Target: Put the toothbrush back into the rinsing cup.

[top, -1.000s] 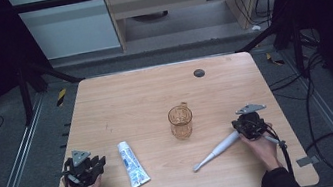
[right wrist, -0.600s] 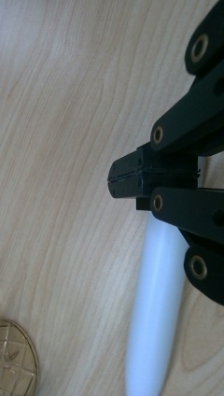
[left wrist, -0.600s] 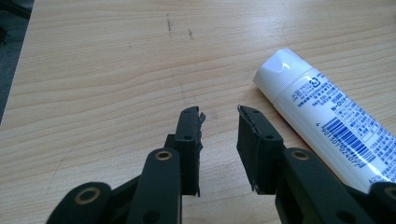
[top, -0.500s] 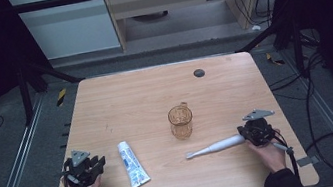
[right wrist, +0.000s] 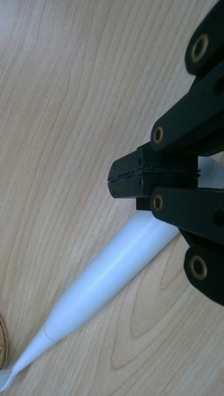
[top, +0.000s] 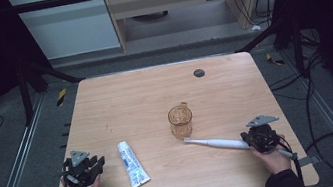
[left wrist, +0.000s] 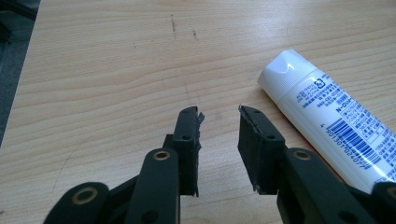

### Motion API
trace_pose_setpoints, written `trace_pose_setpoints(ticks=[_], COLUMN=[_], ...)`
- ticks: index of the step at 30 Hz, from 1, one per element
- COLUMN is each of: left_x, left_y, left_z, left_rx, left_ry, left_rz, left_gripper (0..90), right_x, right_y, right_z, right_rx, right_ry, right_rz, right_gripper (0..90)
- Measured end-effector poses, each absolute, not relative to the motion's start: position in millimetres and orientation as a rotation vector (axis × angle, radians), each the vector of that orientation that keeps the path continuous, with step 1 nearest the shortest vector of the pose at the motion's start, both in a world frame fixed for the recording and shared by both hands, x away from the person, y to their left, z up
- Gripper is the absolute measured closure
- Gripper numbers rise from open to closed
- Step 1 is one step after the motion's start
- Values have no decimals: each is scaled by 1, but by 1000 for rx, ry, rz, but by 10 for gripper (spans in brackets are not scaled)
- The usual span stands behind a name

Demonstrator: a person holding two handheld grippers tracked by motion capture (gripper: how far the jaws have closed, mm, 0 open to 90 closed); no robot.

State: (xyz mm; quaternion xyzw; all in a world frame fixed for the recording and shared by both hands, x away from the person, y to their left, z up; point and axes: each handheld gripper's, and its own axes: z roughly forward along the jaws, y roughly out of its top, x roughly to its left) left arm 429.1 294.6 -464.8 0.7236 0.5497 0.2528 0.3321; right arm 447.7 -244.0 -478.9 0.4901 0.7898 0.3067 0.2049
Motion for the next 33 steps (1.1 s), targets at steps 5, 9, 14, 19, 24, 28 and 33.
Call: trace_pose_setpoints(ticks=[5, 9, 14, 19, 24, 28, 33], left_x=[429, 429, 429, 429, 429, 429, 429], left_y=[295, 295, 295, 295, 294, 294, 294], left_z=[-465, -465, -465, -465, -465, -465, -465], left_rx=[1888, 1889, 1889, 1889, 1892, 1893, 1896], left_ry=[1440, 1441, 1441, 1441, 1439, 1439, 1437], left_rz=[664, 663, 663, 662, 661, 663, 663], left_gripper=[674, 674, 674, 673, 673, 670, 666], right_x=[440, 437, 433, 422, 413, 402, 398], right_y=[-244, -243, -243, -244, -244, -245, -243], right_z=[-477, -478, -478, -479, -480, -480, -481], right_rx=[1370, 1359, 1364, 1368, 1372, 1380, 1378], right_ry=[2207, 2217, 2223, 2238, 2252, 2263, 2276], right_rz=[873, 874, 869, 873, 893, 913, 922], right_gripper=[900, 900, 900, 900, 900, 898, 898])
